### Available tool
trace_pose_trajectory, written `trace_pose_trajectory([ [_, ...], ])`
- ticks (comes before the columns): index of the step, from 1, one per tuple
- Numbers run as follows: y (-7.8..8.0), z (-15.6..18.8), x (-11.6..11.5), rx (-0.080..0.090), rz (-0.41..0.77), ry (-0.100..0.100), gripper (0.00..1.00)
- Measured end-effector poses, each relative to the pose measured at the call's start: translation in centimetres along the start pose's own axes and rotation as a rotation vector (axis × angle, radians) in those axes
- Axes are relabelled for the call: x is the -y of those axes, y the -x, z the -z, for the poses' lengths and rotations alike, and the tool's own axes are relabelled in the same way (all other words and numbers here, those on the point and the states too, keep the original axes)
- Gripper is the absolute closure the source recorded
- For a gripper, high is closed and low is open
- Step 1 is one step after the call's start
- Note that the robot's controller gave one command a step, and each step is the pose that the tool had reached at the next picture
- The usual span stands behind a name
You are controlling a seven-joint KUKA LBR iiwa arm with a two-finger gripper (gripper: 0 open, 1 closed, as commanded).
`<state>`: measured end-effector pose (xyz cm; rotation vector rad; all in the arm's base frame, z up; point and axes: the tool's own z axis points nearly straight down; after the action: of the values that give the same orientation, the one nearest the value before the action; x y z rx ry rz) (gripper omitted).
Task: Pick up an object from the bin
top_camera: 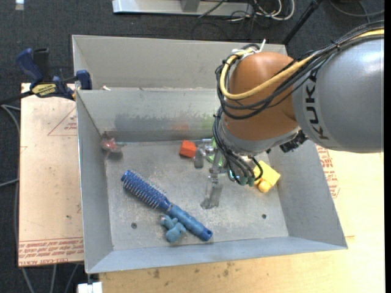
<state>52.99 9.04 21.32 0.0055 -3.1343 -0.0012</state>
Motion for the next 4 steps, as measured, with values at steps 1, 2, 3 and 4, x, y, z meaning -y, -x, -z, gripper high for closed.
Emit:
trace_pose_trajectory([
  [1, -1.7, -14.6, -6.3, 0.004, 0.031, 0.001, 0.00],
  [2, -1.5, -14.2, -6.3, 0.007, 0.026, 0.002, 1.00],
  [3, 2.3, -2.2, -6.6, 0.017, 0.049, 0.002, 1.00],
  [4, 1.9, 13.2, -7.5, 0.017, 0.078, 0.001, 1.00],
])
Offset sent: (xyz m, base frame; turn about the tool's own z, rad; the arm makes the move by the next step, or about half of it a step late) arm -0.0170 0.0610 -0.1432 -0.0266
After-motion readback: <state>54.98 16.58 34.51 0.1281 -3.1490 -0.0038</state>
